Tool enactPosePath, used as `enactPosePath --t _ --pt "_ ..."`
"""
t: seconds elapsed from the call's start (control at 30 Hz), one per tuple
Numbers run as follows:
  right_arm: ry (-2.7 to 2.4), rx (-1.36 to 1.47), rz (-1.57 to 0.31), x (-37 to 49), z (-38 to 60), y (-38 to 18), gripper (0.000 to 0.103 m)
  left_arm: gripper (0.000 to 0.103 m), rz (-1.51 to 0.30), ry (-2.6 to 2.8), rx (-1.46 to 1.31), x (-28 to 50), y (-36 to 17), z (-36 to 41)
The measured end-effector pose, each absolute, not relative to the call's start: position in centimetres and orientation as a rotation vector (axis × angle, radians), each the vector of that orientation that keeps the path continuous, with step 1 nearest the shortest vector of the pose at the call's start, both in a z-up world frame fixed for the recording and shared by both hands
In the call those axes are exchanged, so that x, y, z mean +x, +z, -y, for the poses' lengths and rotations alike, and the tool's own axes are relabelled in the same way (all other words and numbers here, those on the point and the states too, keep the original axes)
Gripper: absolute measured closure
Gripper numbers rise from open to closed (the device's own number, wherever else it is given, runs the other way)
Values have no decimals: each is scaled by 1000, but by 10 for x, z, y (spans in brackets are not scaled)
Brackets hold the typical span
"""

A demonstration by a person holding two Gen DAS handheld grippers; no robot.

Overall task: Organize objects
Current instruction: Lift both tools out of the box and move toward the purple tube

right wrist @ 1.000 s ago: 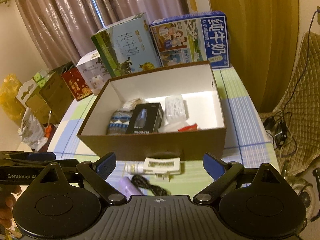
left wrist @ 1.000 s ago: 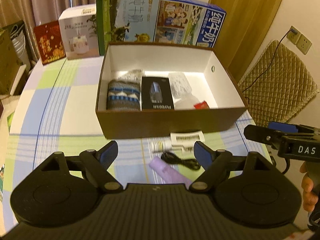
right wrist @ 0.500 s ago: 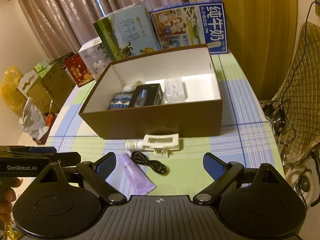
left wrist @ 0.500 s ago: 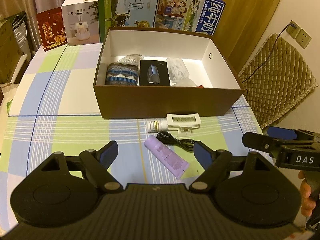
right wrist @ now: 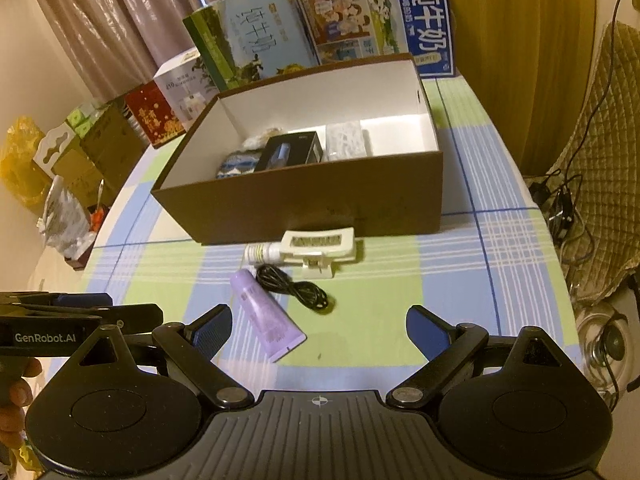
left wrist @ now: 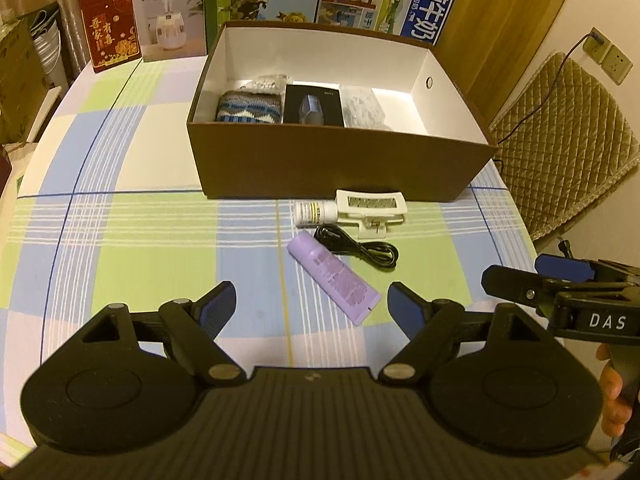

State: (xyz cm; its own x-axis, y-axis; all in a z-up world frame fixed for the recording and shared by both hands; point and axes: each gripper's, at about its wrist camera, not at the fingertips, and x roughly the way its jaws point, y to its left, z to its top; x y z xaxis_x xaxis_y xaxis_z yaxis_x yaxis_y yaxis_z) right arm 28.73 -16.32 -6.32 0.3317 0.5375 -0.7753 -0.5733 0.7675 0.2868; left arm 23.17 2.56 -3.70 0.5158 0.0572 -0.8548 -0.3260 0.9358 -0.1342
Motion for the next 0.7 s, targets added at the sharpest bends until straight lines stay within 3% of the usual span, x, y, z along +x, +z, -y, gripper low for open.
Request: enactPosePath --t 0.7 --pt "699 -64 -1047 299 161 -96 12 23 -1093 242 -329 241 -78 -31"
